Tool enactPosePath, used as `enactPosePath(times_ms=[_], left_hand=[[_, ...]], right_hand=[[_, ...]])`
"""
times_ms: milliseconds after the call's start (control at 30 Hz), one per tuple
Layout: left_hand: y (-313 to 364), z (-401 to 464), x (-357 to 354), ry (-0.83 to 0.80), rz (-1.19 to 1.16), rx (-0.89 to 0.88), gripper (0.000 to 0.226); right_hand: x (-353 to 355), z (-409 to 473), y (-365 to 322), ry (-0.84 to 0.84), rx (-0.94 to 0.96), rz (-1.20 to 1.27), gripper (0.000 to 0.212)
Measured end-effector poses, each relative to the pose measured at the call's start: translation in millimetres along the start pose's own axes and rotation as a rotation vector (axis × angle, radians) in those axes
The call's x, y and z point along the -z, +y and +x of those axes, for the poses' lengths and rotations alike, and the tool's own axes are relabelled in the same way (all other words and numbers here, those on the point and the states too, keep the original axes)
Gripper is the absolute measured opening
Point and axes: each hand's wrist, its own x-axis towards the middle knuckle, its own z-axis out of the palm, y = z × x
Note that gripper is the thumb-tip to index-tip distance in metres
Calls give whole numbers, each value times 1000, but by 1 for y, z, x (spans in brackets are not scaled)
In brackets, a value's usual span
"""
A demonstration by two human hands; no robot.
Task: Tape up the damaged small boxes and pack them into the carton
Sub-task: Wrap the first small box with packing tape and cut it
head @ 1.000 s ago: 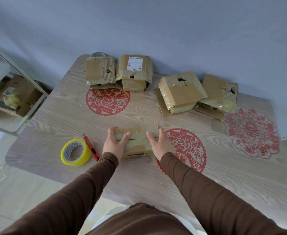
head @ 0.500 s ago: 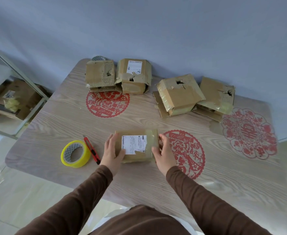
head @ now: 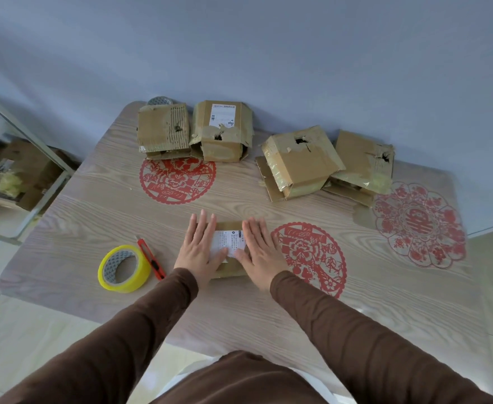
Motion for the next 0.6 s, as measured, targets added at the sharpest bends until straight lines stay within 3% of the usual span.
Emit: enactPosePath(times_ms=[100, 167, 233, 333, 400, 467, 600], left_hand=[[-3, 1, 13, 5, -373, 356, 74], [-5, 1, 19, -91, -538, 523, 60], [3, -1, 25, -47, -785, 622, 70], [9, -4, 25, 216, -1001, 637, 69], [10, -11, 20, 273, -994, 615, 55], [7, -16, 14, 278, -894, 620, 55], [7, -16, 11, 265, -812, 517, 70]], right_hand=[[7, 1, 9, 143, -184, 370, 77], [15, 2, 6, 99, -352, 682, 77], [25, 0, -3, 66, -403, 869, 69], [40, -5, -10, 307, -397, 1037, 43], [38, -8, -8, 390, -410, 1051, 32], [30, -12, -6, 387, -427, 1038, 24], [20, -12, -10, 289, -355, 925, 50]])
